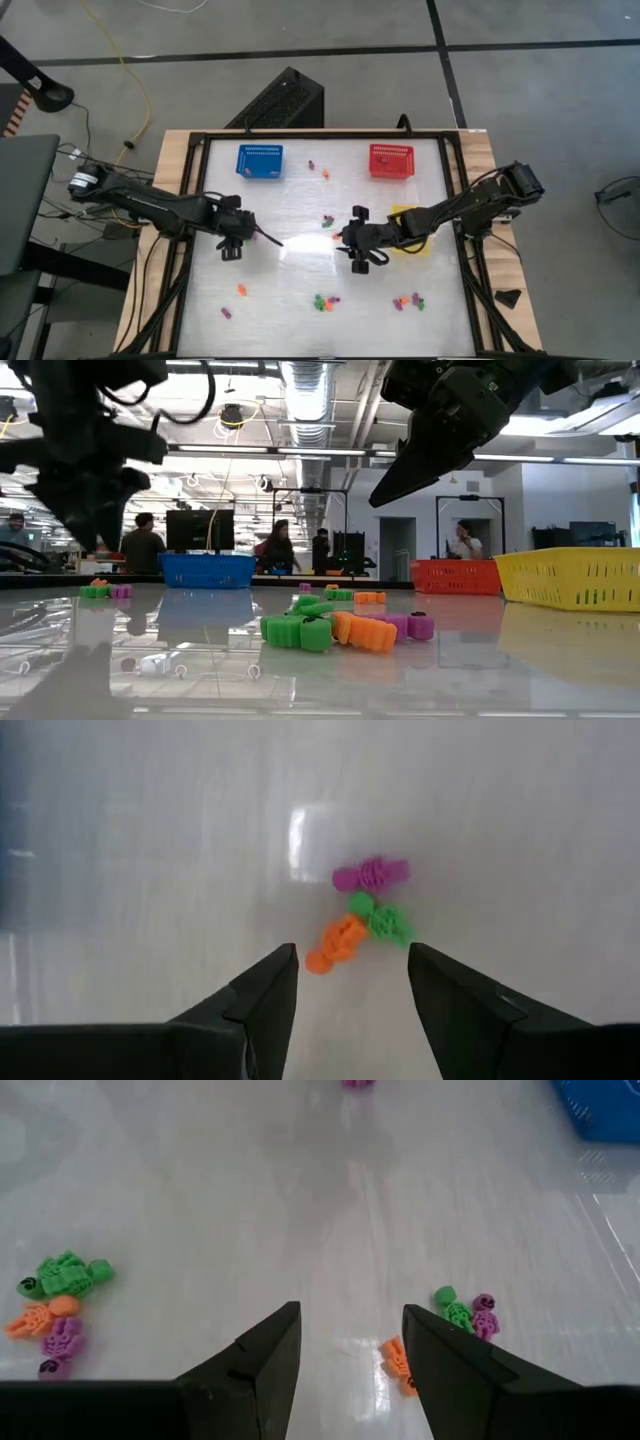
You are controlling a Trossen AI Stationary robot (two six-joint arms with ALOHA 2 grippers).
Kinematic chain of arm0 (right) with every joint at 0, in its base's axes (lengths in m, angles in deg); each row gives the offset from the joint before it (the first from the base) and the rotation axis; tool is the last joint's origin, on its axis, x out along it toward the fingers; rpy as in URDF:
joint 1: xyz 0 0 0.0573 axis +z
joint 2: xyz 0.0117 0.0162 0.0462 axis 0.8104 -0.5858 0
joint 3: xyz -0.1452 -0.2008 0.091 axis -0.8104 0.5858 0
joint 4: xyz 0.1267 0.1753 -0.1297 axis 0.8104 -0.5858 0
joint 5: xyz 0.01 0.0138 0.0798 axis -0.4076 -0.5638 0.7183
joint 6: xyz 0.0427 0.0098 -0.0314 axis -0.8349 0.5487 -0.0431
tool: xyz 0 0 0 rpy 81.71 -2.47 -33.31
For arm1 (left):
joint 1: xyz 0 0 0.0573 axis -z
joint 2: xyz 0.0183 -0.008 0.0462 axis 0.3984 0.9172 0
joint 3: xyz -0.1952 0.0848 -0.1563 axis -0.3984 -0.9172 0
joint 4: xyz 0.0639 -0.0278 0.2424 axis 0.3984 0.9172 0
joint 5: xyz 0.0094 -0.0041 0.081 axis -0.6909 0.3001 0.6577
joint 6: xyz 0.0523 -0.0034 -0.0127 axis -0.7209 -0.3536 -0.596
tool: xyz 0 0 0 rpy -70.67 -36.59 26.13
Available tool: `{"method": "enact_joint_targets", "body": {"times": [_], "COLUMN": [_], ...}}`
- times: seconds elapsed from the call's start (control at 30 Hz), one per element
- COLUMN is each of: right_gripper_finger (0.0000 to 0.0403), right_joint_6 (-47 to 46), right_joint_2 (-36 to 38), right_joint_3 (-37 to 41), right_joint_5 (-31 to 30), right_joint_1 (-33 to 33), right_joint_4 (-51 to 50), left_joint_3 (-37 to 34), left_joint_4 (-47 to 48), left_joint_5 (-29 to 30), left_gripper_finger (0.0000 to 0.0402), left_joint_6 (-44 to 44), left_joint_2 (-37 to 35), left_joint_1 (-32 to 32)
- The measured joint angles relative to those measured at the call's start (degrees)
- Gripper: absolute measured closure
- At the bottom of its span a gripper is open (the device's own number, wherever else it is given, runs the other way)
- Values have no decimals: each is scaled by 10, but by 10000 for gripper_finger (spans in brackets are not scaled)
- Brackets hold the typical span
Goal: Sort Halloween decoration
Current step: Put the orange skeleton toy into the blue bin
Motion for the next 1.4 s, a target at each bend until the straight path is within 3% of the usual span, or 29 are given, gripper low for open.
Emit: {"method": "enact_joint_targets", "body": {"times": [0.2,0.33,0.53,0.73,1.03,1.4], "right_gripper_finger": [198,198,198,198,198,198], "right_joint_6": [-11,-11,-12,-14,-15,-15], "right_joint_2": [0,0,0,0,0,0], "right_joint_3": [0,0,0,0,0,0], "right_joint_5": [1,1,1,1,1,1], "right_joint_1": [0,0,0,1,1,1], "right_joint_4": [-17,-20,-21,-32,-42,-41], "left_joint_3": [27,93,165,161,160,124], "left_joint_4": [2,12,107,159,147,108], "left_joint_5": [-7,-1,48,18,16,19], "left_gripper_finger": [219,219,219,219,219,219], "left_joint_6": [-20,-89,-195,-238,-240,-246], "left_joint_2": [60,93,142,199,275,288], "left_joint_1": [4,11,9,-2,-2,-8]}}
